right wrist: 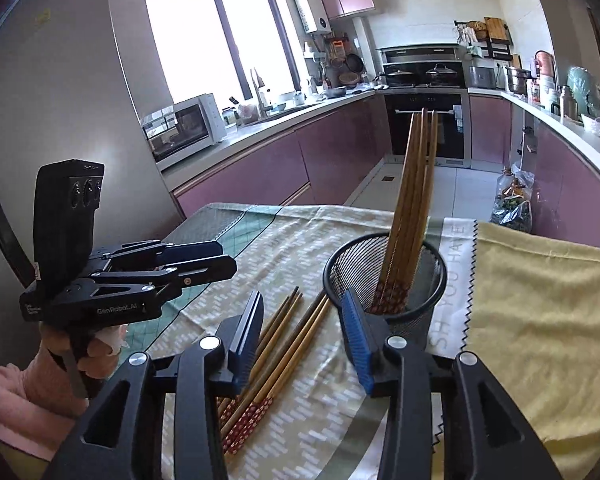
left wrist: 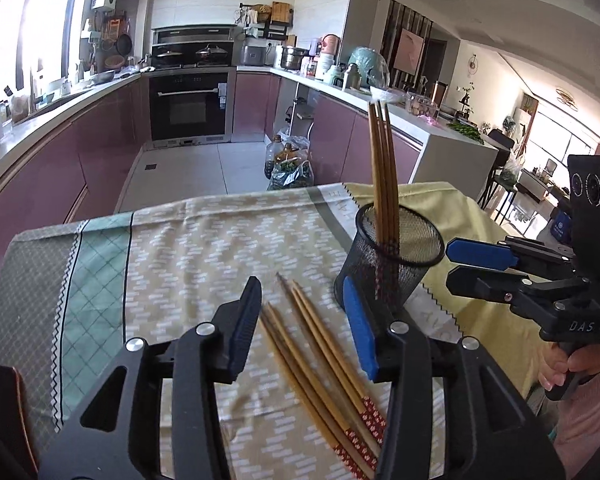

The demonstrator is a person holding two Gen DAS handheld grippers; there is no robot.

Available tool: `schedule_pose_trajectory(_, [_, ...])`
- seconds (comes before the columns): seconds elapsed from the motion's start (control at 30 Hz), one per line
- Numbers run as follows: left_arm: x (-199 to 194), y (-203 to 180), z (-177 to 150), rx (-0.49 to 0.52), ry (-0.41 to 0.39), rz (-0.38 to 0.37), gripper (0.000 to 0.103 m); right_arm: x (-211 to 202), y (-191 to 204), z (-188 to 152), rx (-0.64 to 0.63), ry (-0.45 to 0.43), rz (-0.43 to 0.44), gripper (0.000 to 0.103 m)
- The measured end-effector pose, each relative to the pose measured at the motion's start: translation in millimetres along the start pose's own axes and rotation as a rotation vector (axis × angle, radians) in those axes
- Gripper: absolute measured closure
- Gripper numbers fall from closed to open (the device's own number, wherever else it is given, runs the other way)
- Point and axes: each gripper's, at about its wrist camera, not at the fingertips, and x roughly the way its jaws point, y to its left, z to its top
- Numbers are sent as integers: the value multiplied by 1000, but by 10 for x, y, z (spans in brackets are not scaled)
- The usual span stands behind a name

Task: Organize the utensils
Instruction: 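Open both grippers to drop the chopsticks into the cup and withdraw, then close the left gripper on a chopstick while the right gripper grasps another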

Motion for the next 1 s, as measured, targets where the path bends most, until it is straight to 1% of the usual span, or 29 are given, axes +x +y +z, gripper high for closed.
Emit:
schedule_pose_trajectory(0.2, [121,122,-433,-20,99,29,60,335,104,-292,29,112,30,64])
schedule_pose_trajectory(0.27, [168,133,-550,-22,126,33,60,435,139,-362,37,141,24,64])
schedule_pose_trajectory(0.47, [273,114,-778,-48,172,27,60,626,217,-540,53,195,8,64])
schedule_pose_trajectory(0.77, [320,-14,-851,-23,195,44,59,669,197,-637,74,214,-21,64])
schedule_pose_trajectory(1.0, [349,-32,-898,-16,210,69,59,717,247,-644,52,231,-46,64])
